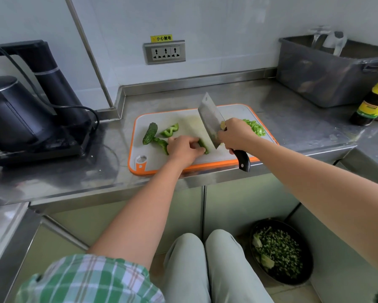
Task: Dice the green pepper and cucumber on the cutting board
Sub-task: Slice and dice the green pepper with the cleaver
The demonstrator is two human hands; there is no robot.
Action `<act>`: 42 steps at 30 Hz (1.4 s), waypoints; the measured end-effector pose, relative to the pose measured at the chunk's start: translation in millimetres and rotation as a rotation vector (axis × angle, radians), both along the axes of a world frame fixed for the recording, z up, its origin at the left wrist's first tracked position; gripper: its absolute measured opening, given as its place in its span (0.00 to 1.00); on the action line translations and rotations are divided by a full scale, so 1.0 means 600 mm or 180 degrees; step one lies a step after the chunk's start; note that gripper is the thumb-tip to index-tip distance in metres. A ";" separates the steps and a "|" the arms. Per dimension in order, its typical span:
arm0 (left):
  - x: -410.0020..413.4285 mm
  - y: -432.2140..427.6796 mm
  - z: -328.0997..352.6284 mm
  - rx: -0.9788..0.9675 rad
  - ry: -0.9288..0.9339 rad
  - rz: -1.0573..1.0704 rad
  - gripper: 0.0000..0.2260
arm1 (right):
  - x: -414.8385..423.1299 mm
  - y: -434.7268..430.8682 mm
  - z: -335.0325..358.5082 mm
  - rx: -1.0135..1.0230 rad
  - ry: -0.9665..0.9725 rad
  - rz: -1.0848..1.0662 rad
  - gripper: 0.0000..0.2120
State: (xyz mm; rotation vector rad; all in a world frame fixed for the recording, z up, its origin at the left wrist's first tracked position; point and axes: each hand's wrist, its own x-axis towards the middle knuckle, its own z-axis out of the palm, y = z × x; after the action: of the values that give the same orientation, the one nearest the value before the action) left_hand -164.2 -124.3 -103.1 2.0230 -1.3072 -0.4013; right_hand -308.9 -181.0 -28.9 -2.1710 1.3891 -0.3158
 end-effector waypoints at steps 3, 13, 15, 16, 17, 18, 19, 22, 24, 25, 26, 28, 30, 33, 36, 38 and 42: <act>-0.001 -0.003 -0.001 -0.0047 0.0002 0.0108 0.07 | -0.002 0.010 0.030 0.0101 0.0103 0.0175 0.07; 0.002 -0.002 -0.002 -0.0067 -0.0152 0.0087 0.11 | 0.005 0.039 0.013 -0.0144 0.0556 0.0414 0.06; 0.002 -0.002 -0.002 -0.0076 -0.0126 0.0080 0.12 | 0.006 0.040 0.012 -0.0211 0.0654 0.0460 0.07; 0.002 -0.002 -0.002 -0.0079 -0.0113 0.0069 0.12 | 0.007 0.040 0.012 -0.0232 0.0700 0.0477 0.07; 0.002 -0.002 -0.002 -0.0078 -0.0095 0.0063 0.12 | 0.007 0.041 0.011 -0.0236 0.0723 0.0490 0.07; 0.002 -0.002 -0.002 -0.0071 -0.0083 0.0061 0.12 | 0.007 0.042 0.009 -0.0227 0.0726 0.0504 0.08; 0.001 -0.002 -0.003 -0.0070 -0.0054 0.0068 0.12 | 0.007 0.042 0.008 -0.0216 0.0720 0.0512 0.08; 0.002 -0.002 -0.006 -0.0147 0.0063 0.0087 0.12 | 0.007 0.044 0.004 -0.0243 0.0720 0.0496 0.09; 0.002 -0.002 -0.006 -0.0131 0.0108 0.0113 0.12 | 0.010 0.043 0.004 -0.0278 0.0781 0.0529 0.08; 0.001 -0.002 -0.005 -0.0111 0.0104 0.0120 0.12 | 0.013 0.043 0.004 -0.0295 0.0833 0.0554 0.07; 0.001 -0.002 -0.005 -0.0095 0.0084 0.0118 0.12 | 0.017 0.042 0.003 -0.0308 0.0884 0.0577 0.07; 0.001 -0.001 -0.005 -0.0097 0.0086 0.0118 0.11 | 0.024 0.041 0.002 -0.0360 0.0993 0.0607 0.06; 0.001 -0.002 -0.005 -0.0082 0.0120 0.0125 0.11 | 0.027 0.039 -0.002 -0.0397 0.1059 0.0611 0.07; 0.000 -0.002 -0.002 -0.0032 0.0125 0.0146 0.12 | 0.028 0.036 -0.007 -0.0446 0.1045 0.0577 0.06; 0.000 -0.001 -0.003 -0.0072 0.0134 0.0169 0.12 | 0.039 0.036 -0.005 -0.0486 0.1034 0.0499 0.04; -0.001 -0.001 -0.002 -0.0098 0.0150 0.0171 0.12 | 0.046 0.033 -0.005 -0.0433 0.0963 0.0442 0.04; -0.002 -0.001 0.002 -0.0079 0.0100 0.0201 0.12 | 0.044 0.017 -0.012 -0.0118 0.0513 0.0228 0.03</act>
State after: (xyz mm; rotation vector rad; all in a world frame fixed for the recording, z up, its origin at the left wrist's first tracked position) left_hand -165.2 -124.7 -102.2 2.0237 -1.2204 -0.3843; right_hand -282.7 -170.8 -35.9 -2.3139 1.3965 -0.1433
